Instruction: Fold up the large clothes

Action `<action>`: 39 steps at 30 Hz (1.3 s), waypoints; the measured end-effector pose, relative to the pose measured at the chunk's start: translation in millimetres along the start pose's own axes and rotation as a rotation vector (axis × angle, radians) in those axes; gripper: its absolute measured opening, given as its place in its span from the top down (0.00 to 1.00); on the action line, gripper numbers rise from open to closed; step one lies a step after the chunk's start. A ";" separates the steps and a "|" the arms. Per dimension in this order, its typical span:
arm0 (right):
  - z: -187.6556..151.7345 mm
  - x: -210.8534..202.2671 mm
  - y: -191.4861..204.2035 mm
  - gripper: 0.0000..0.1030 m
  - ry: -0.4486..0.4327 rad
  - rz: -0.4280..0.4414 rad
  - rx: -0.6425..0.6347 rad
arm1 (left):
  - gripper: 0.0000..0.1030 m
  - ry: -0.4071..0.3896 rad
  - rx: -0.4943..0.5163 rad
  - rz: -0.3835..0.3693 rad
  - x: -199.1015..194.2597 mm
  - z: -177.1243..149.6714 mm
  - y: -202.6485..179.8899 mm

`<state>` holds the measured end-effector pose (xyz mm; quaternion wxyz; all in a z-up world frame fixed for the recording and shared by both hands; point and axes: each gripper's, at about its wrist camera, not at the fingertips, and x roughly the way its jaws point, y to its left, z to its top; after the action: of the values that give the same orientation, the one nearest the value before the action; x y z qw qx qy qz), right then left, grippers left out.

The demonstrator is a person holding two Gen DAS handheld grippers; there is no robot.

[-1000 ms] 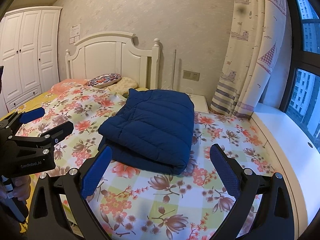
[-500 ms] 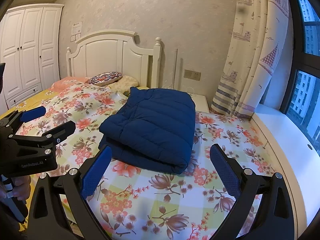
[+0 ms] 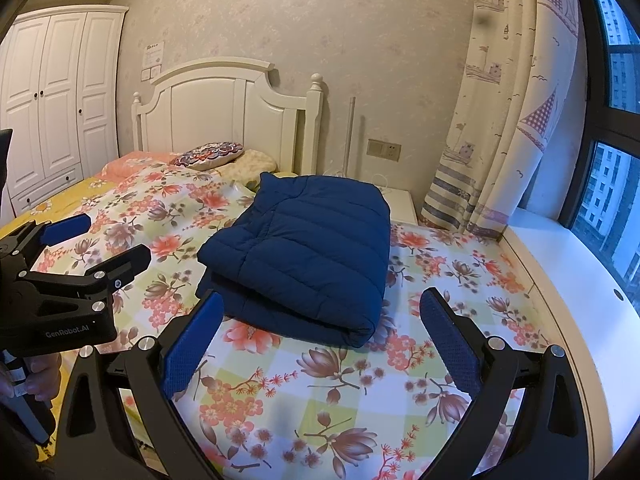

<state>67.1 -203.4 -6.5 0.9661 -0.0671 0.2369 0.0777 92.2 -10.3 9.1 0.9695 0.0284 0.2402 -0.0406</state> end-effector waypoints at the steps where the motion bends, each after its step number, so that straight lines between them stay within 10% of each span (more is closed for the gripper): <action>1: -0.1 0.2 0.4 0.07 0.000 -0.001 0.000 | 0.02 0.001 0.001 0.003 0.0 -0.1 0.1; 39: -18.8 32.4 -9.5 0.07 0.067 0.029 0.001 | 0.02 0.019 0.020 -0.024 30.7 -8.9 -1.2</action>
<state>88.8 -212.0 -37.3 0.9564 -0.0655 0.2703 0.0893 115.0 -12.8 -13.2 0.9662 0.0354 0.2493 -0.0545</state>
